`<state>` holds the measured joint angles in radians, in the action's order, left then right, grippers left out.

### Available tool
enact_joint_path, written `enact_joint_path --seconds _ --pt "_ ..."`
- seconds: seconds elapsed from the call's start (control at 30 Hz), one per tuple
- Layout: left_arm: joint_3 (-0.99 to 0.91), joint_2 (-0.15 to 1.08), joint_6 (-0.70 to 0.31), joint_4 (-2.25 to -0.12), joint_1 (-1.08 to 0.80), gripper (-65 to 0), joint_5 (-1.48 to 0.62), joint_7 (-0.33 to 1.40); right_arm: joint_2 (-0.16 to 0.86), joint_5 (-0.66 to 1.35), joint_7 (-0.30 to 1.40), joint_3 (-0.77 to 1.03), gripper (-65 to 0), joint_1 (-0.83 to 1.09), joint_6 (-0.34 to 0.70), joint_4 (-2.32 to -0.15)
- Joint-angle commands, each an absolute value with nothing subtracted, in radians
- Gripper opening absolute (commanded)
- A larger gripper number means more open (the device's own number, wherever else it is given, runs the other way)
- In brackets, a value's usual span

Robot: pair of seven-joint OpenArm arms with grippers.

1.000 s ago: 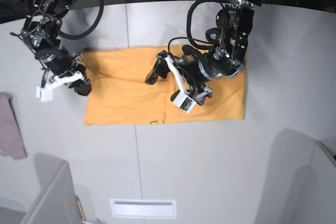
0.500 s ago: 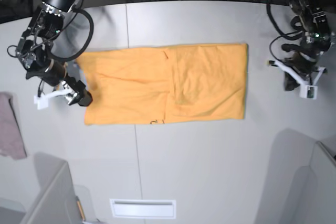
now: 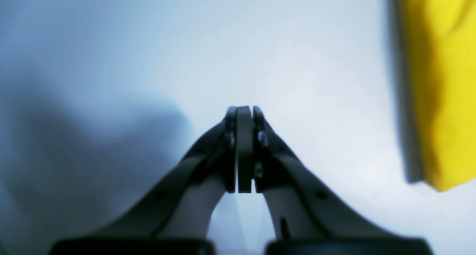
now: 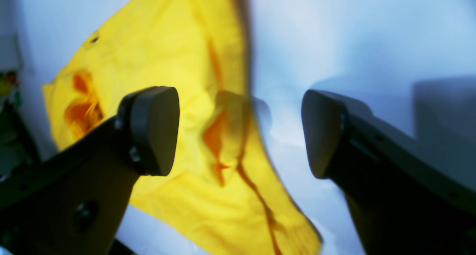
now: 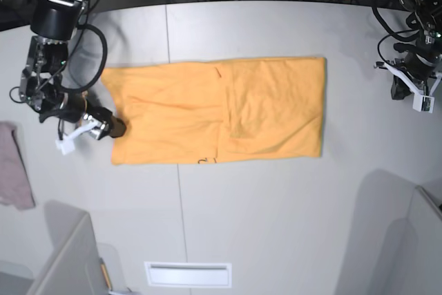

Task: Fold the T-shirt properly
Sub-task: 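Release the folded end and raise the left gripper away, then grasp the shirt edge beside the right gripper with the right gripper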

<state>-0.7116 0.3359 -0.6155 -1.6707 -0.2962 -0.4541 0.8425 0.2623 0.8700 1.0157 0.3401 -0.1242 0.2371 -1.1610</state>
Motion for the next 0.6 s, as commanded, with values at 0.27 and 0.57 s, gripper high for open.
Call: enact_joint_path --seconds 0.27,0.57 --pt "-0.700 0.354 -0.618 -1.684 -0.275 -65.0 -0.458 0.828 0.228 0.828 1.070 0.173 -21.0 -0.105 0.255 -1.147" --pt "-0.576 0.329 -0.613 -1.682 -0.271 -65.0 -0.456 0.751 0.186 0.822 1.070 0.145 -21.8 -0.090 0.248 -1.147"
